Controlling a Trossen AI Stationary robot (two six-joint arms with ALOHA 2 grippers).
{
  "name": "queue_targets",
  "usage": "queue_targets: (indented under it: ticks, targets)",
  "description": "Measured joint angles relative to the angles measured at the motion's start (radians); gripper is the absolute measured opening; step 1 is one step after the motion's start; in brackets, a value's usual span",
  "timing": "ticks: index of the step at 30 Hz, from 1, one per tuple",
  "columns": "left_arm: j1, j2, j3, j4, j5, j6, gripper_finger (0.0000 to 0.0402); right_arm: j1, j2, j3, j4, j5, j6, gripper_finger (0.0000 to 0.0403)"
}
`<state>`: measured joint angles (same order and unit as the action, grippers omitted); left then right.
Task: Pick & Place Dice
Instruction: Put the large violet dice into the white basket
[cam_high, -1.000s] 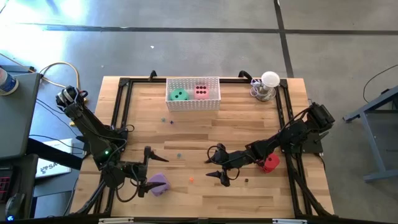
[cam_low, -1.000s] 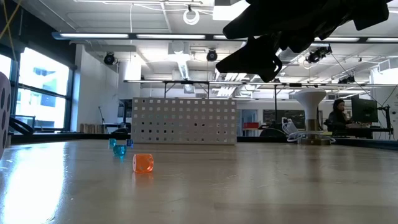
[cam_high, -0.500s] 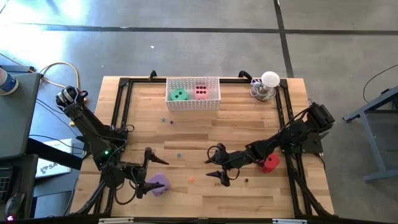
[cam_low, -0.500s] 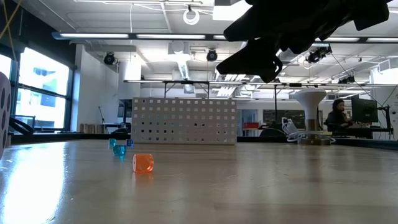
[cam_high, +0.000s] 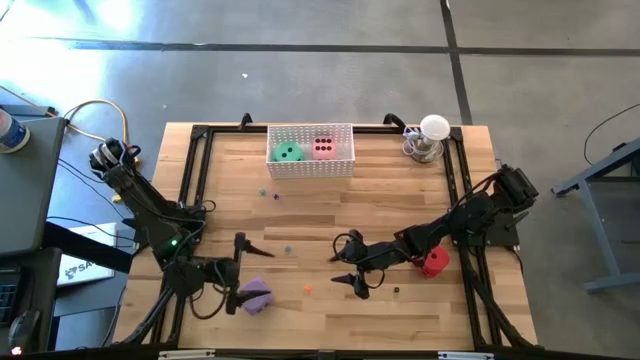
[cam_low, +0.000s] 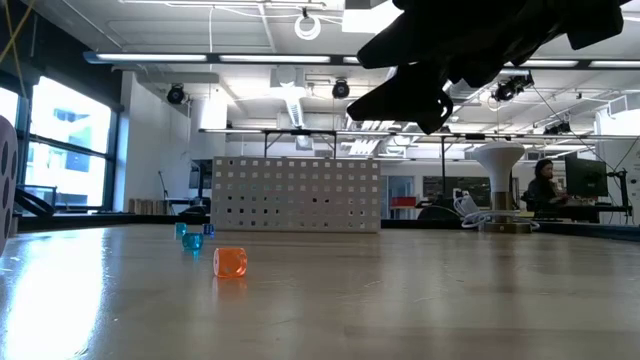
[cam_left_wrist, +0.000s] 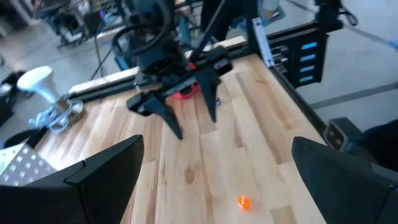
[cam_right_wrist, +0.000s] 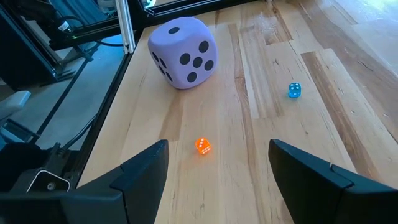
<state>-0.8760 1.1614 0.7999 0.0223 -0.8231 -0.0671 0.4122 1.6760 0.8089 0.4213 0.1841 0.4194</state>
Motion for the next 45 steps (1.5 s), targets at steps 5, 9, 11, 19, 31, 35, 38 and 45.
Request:
queue_targets:
  ticks: [5,9,11,19,31,35,38,45]
  targets:
    - [-0.02,0.013,0.057,-0.056,0.006,-0.03,0.04,0.0,0.0,0.0,0.0,-0.003,0.002,0.0268]
    - [-0.032,0.084,0.188,-0.31,0.01,-0.152,0.04,0.0,0.0,0.0,-0.009,-0.004,0.002,0.0268]
    - [-0.032,0.14,0.267,-0.43,0.028,-0.215,0.04,0.0,0.0,0.0,-0.01,-0.008,0.0,0.0268]
    - [-0.019,0.36,0.521,-0.919,0.243,-0.457,0.04,0.001,0.0,0.0,-0.014,-0.03,0.003,0.0268]
    - [-0.047,0.379,0.54,-1.004,0.464,-0.398,0.04,0.001,0.0,0.0,-0.014,-0.031,0.003,0.0268]
    - [0.005,0.387,0.54,-1.011,0.522,-0.326,0.04,0.0,0.0,0.0,-0.014,-0.028,0.003,0.0268]
    - [0.039,0.4,0.54,-1.012,0.581,-0.219,0.04,0.0,0.0,0.0,-0.014,-0.027,0.003,0.0268]
    - [0.064,0.427,0.54,-1.011,0.592,-0.172,0.04,0.0,0.0,0.0,-0.019,-0.027,0.002,0.0268]
